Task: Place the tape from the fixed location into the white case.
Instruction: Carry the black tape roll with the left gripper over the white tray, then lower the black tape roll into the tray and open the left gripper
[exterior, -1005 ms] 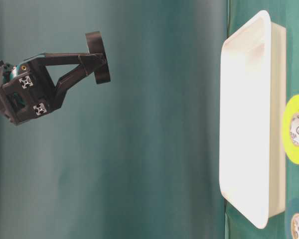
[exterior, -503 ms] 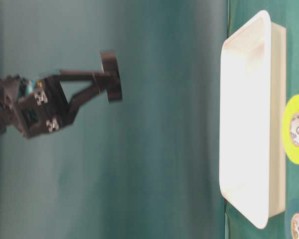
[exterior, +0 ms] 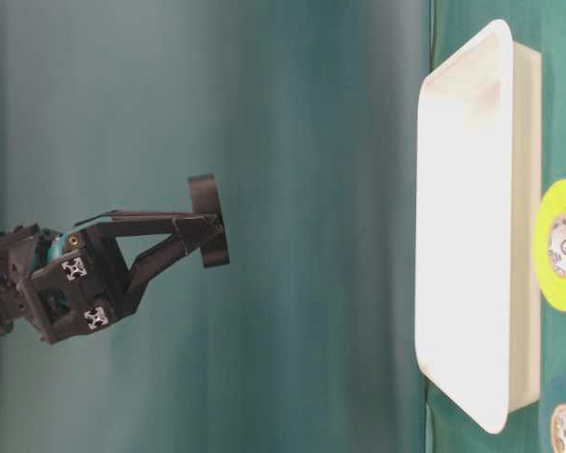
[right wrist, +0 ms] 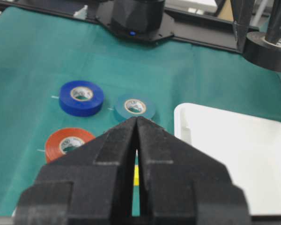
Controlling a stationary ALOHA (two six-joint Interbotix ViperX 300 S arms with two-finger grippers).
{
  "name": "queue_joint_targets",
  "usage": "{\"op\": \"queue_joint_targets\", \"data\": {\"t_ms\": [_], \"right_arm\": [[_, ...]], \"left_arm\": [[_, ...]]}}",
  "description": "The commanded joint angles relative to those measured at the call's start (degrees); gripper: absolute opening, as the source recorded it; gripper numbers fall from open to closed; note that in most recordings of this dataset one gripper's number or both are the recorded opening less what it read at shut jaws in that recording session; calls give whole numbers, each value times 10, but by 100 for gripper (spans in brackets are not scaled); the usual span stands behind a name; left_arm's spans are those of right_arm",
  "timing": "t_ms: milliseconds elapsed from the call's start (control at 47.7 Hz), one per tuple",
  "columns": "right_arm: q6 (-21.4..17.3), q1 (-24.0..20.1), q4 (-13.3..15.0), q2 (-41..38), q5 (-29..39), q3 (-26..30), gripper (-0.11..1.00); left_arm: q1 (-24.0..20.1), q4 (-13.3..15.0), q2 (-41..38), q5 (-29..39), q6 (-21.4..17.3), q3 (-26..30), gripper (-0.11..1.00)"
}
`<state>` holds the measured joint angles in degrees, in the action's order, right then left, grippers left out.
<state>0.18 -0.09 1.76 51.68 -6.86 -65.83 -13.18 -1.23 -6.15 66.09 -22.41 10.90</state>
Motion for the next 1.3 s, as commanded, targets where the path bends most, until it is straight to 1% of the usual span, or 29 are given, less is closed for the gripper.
{"op": "queue_joint_targets", "data": {"t_ms": [0, 230, 545, 775, 943, 1089, 1278], "right_arm": [[1, 0, 0, -2, -2, 11, 0], [2, -1, 0, -1, -2, 10, 0], [2, -1, 1, -1, -2, 11, 0], [2, 0, 0, -2, -2, 10, 0], [2, 0, 0, -1, -2, 10, 0], [2, 0, 0, -2, -2, 10, 0], [2, 0, 0, -3, -3, 10, 0]], "left_arm": [[-3, 0, 23, -10, 2, 6, 21], [-3, 0, 19, -15, 2, 8, 21], [-3, 0, 10, -26, 2, -11, 21], [-10, 0, 9, -70, 2, -62, 21], [-13, 0, -3, -116, 2, -109, 21], [-24, -1, -24, -150, 1, -141, 21], [-41, 0, -39, -212, -3, -170, 21]]}}
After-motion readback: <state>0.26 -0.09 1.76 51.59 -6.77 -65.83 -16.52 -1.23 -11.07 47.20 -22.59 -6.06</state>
